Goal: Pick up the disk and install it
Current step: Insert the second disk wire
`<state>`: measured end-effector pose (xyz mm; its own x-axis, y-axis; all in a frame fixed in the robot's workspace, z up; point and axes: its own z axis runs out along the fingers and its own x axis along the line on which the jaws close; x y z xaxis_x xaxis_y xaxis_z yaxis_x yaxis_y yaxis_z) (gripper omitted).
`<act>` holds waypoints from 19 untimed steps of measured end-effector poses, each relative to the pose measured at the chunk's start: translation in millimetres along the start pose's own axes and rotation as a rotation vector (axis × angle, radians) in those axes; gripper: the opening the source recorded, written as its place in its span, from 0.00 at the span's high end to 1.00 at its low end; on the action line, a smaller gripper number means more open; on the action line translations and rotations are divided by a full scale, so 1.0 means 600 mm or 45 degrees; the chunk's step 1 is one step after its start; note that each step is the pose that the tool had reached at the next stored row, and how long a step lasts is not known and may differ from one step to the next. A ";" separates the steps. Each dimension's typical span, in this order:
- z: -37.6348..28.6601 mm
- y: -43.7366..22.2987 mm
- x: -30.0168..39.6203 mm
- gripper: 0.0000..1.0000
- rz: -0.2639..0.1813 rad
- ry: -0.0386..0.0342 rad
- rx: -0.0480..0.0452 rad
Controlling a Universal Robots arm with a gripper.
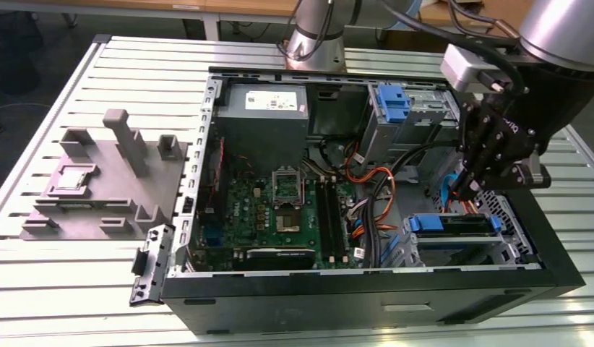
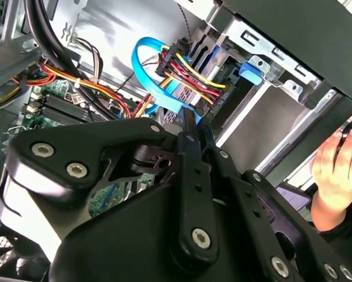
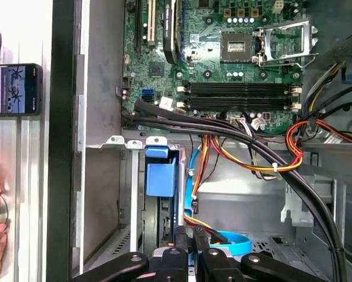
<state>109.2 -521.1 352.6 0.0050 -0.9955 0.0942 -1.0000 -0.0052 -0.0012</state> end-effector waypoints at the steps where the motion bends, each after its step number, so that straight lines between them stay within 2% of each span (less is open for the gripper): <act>1: 0.001 0.002 0.000 0.84 0.000 0.0001 0.006; 8: 0.008 0.017 0.003 0.84 0.000 0.0003 0.047; 12: 0.011 0.023 0.004 0.84 0.001 0.0005 0.076; 16: 0.011 0.023 0.003 0.84 0.001 0.0000 0.079; 17: 0.011 0.023 0.004 0.84 0.001 -0.0026 0.079; 19: 0.012 0.025 0.009 0.84 0.002 -0.0167 0.080</act>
<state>94.4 -527.0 346.0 0.0041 -0.9967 0.0812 -0.9979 -0.0093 -0.0637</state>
